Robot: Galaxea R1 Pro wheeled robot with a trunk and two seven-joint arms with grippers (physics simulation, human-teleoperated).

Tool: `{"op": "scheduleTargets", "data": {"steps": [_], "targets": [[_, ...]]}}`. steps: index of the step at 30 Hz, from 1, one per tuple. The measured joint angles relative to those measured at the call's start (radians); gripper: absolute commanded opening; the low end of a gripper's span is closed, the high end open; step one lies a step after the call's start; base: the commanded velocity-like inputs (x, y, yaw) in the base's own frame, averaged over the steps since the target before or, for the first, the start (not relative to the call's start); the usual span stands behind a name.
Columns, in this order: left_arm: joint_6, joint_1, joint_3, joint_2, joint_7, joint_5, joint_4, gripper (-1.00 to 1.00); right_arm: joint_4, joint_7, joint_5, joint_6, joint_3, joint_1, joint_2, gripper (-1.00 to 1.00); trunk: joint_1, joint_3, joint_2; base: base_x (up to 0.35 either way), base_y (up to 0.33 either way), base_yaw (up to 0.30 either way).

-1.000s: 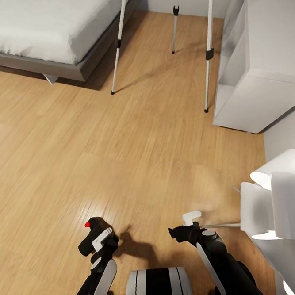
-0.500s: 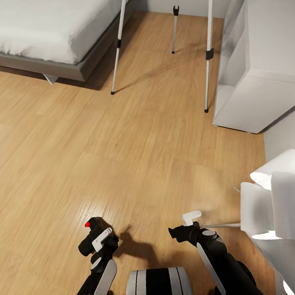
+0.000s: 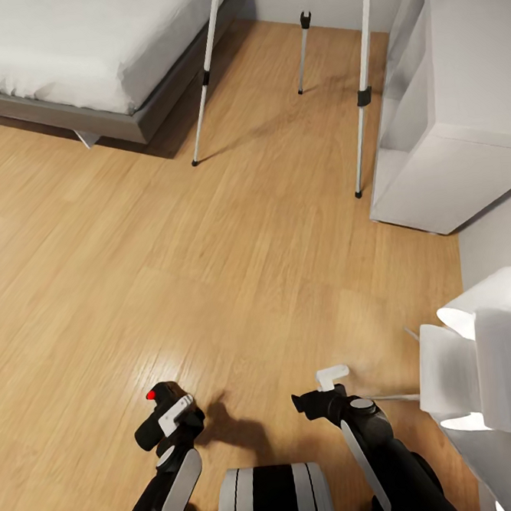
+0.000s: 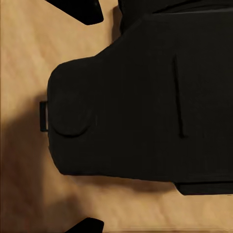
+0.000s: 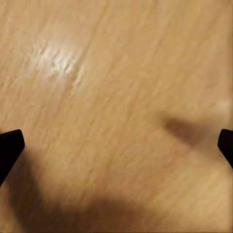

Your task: Attach the digital camera to the camera tripod in the bedroom.

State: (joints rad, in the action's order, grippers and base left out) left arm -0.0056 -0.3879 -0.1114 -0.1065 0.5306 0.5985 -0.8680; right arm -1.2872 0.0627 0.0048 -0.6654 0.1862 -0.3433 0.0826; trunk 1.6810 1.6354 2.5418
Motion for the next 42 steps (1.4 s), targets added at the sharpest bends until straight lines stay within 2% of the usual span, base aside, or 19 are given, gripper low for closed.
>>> {"op": "scheduleTargets", "data": {"steps": [33,37,42], "targets": [[0.0,0.0,0.003,0.001,0.0,0.001,0.004,1.0,0.001,0.0,0.003,-0.001,0.002,0.0,0.0,1.0,0.0,0.0,0.0,0.004,0.0,0.0],[0.0,0.0,0.014,0.001,0.0,0.001,0.004,1.0,0.001,0.0,0.004,-0.001,0.003,0.0,0.001,1.0,0.0,0.0,0.0,0.0,0.0,0.0],[0.0,0.0,0.045,0.002,0.0,0.0,0.004,1.0,0.001,0.0,0.004,0.0,0.003,0.0,0.001,1.0,0.0,0.0,0.0,0.0,0.0,0.0]]}}
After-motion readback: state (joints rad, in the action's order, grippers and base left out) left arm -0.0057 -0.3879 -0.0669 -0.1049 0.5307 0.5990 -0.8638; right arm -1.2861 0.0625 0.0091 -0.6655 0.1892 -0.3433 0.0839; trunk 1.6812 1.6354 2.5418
